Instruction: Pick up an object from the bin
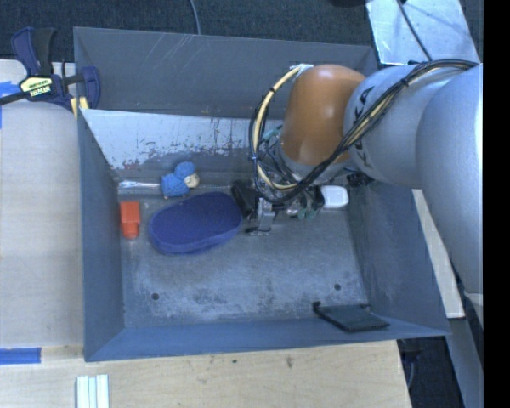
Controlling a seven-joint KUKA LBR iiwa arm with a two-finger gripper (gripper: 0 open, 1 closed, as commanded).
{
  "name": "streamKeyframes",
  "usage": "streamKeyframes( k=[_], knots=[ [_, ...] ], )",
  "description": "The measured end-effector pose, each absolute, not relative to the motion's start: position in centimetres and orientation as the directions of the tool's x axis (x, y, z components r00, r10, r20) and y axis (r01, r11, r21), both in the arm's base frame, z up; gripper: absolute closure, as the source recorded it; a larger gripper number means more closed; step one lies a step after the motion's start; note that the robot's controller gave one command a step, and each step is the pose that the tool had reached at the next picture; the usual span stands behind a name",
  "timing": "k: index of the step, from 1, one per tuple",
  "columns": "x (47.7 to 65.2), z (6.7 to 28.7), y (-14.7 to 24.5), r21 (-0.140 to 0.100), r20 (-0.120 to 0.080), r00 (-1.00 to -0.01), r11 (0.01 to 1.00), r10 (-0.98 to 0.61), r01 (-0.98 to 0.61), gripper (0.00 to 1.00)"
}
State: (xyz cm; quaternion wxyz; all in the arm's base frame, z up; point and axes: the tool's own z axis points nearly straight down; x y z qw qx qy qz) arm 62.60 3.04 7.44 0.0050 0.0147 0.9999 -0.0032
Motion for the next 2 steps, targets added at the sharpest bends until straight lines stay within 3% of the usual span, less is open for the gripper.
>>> streamKeyframes(
  k=[1, 2],
  knots=[
    [62.62, 7.42, 2.57, 0.003, -0.009, -1.0, 1.0, 0.022, 0.022, 1.0],
    [62.85, 7.46, 3.08, -0.005, -0.006, -1.0, 1.0, 0.008, 0.008, 1.0]
  ],
)
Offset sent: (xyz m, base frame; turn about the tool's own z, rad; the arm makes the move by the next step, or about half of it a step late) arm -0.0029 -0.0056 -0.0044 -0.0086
